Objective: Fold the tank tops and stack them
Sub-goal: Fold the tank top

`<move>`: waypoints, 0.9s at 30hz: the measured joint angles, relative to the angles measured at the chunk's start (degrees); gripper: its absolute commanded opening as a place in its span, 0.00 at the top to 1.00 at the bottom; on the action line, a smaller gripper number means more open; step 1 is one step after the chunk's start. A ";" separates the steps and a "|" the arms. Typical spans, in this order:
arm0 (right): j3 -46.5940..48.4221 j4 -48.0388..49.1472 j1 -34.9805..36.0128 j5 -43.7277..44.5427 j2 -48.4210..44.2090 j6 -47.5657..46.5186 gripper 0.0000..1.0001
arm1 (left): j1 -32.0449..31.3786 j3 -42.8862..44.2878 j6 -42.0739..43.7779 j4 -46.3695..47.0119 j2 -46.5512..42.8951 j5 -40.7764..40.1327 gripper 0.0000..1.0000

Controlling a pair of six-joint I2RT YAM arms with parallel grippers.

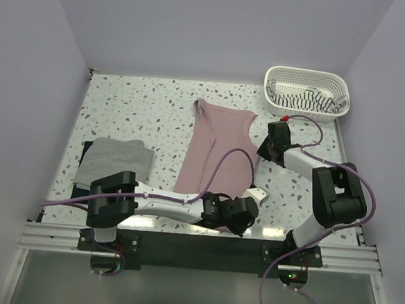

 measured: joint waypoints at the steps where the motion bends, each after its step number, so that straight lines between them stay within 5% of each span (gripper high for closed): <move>1: 0.00 -0.35 -0.02 0.26 -0.46 -0.28 1.00 | 0.00 -0.70 -0.07 0.87 -1.16 0.09 1.00; 14: 4.28 -5.29 1.20 1.46 -2.56 -2.45 1.00 | 3.61 -12.46 -4.13 5.49 -12.26 0.26 1.00; 27: 15.61 -7.41 11.28 4.87 4.87 -2.10 1.00 | 6.23 -24.92 -10.10 4.87 -23.85 -3.91 1.00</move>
